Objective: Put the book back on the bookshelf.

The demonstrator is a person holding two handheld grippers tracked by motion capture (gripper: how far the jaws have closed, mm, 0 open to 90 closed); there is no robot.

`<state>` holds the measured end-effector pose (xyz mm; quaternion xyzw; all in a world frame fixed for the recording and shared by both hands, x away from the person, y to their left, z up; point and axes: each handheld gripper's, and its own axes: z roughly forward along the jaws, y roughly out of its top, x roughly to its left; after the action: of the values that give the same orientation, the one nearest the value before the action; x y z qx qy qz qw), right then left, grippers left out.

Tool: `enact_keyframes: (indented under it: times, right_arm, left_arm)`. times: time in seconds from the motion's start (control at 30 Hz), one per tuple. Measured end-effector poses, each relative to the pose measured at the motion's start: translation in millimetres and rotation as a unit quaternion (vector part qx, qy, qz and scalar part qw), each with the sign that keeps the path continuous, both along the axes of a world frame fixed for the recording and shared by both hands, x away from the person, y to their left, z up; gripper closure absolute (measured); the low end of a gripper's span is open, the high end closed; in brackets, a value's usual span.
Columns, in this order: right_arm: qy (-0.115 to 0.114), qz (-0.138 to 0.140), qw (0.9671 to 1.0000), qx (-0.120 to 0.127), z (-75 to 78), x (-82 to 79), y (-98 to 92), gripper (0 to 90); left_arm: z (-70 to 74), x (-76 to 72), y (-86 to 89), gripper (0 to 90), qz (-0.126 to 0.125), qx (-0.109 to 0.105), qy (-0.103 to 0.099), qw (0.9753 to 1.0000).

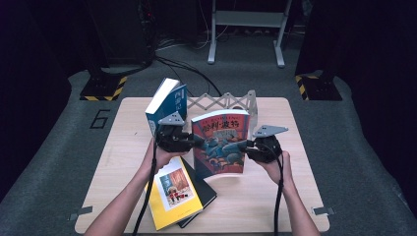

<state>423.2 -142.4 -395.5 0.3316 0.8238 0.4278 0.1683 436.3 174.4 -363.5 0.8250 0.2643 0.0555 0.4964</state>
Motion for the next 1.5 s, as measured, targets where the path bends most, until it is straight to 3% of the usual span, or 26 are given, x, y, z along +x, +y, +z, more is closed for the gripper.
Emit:
enact_keyframes:
  times: [0.23,0.43,0.6,0.67,0.77,0.83,1.07,1.13,1.17,1.23,1.27,1.3,1.4,1.47,1.5]
  right_arm:
    - [-0.006,0.010,0.9999,0.008,2.1,1.2,7.6,70.5]
    - [-0.015,0.006,0.9997,0.019,0.3,1.3,9.8,70.1]
    - [-0.017,0.000,0.9995,0.028,-1.1,2.9,11.6,69.7]
    - [-0.017,0.003,0.9994,0.029,-1.6,3.5,11.2,69.7]
    - [-0.003,0.012,0.9995,0.029,-4.9,4.1,13.4,69.6]
    - [-0.007,0.007,0.9994,0.033,-7.1,4.4,16.7,69.2]
    - [0.015,-0.001,0.9976,0.068,-12.9,9.2,6.0,64.5]
    - [0.020,-0.009,0.9973,0.070,-17.7,8.9,-0.7,64.1]
    - [0.029,-0.013,0.9970,0.071,-22.6,9.3,-5.6,63.2]
    - [0.050,-0.035,0.9962,0.062,-39.4,11.0,-16.6,62.5]
    - [0.050,-0.035,0.9962,0.062,-39.4,11.0,-16.6,62.5]
    - [0.073,-0.052,0.9939,0.065,-54.9,12.7,-24.3,61.1]
    - [0.081,-0.069,0.9930,0.051,-70.7,14.5,-30.2,59.2]
    - [0.093,-0.101,0.9901,0.027,-92.6,16.1,-35.8,53.5]
    - [0.093,-0.101,0.9901,0.027,-92.6,16.1,-35.8,53.5]
  left_arm:
    - [2.8,-0.3,-2.5,71.9,-0.011,0.018,-0.012,0.9997]
    - [1.7,-1.5,-0.2,72.1,-0.014,0.014,-0.021,0.9996]
    - [2.3,-2.0,-1.1,72.0,-0.006,0.021,-0.033,0.9992]
    - [1.9,-4.1,-0.6,72.9,0.004,0.013,-0.043,0.9990]
    - [2.1,-7.7,0.1,74.9,0.023,0.023,-0.068,0.9971]
    - [1.3,-8.8,1.0,75.0,0.027,0.019,-0.071,0.9969]
    - [1.0,-10.4,1.4,75.1,0.028,0.010,-0.077,0.9965]
    - [1.9,-9.0,2.3,75.1,0.031,0.005,-0.073,0.9968]
    - [1.5,-8.8,2.8,75.1,0.044,-0.009,-0.074,0.9962]
    - [3.3,-6.8,4.4,75.2,0.041,-0.007,-0.076,0.9962]
    - [4.0,-6.9,4.9,75.2,0.047,-0.015,-0.076,0.9958]
    - [6.9,-6.6,5.8,75.2,0.047,-0.014,-0.079,0.9957]
    - [10.2,-7.3,6.4,75.1,0.044,-0.016,-0.080,0.9957]
    - [12.6,-8.3,5.7,75.1,0.043,-0.017,-0.086,0.9953]
    - [14.1,-9.1,5.4,75.1,0.044,-0.019,-0.088,0.9950]
